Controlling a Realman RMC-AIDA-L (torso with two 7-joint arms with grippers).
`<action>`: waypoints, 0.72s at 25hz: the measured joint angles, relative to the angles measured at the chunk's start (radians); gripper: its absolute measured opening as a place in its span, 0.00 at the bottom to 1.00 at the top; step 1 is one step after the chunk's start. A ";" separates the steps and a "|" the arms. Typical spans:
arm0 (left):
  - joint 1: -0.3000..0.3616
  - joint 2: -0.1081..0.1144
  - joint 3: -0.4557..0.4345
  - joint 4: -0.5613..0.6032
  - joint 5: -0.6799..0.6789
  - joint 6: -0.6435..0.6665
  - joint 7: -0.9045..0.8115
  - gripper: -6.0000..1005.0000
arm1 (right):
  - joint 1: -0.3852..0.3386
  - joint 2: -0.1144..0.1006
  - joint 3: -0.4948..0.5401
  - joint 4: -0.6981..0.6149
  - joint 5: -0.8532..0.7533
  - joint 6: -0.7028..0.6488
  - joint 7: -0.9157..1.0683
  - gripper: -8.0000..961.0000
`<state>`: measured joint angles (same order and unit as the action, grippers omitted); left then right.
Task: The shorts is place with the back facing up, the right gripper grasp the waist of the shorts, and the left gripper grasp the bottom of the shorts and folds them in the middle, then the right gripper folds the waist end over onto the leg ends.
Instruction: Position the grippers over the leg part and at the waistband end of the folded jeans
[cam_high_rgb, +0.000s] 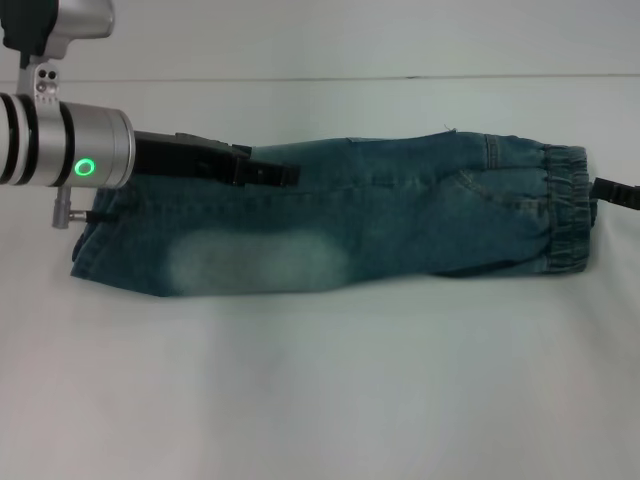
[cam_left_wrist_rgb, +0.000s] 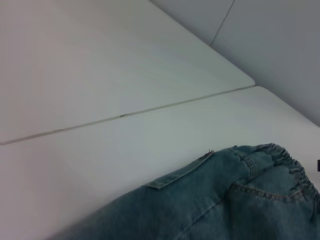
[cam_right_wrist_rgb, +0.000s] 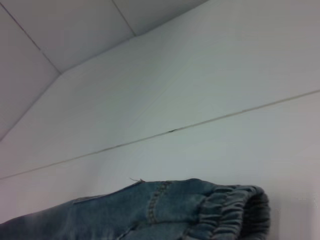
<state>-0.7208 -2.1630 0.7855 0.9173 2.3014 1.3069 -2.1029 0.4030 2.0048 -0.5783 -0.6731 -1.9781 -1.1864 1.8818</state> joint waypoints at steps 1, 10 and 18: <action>0.000 0.000 0.000 0.000 -0.002 -0.001 0.000 0.88 | 0.001 0.002 0.000 0.000 0.000 -0.001 -0.003 0.94; -0.003 0.001 0.000 0.000 -0.005 -0.005 0.000 0.88 | 0.013 0.022 -0.007 0.016 -0.002 -0.006 -0.023 0.93; -0.012 0.006 0.000 -0.003 0.000 -0.006 -0.001 0.88 | -0.004 0.060 -0.008 0.019 -0.004 -0.019 -0.059 0.92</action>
<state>-0.7326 -2.1569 0.7853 0.9143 2.3012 1.3011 -2.1039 0.3991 2.0652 -0.5860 -0.6543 -1.9823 -1.2054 1.8233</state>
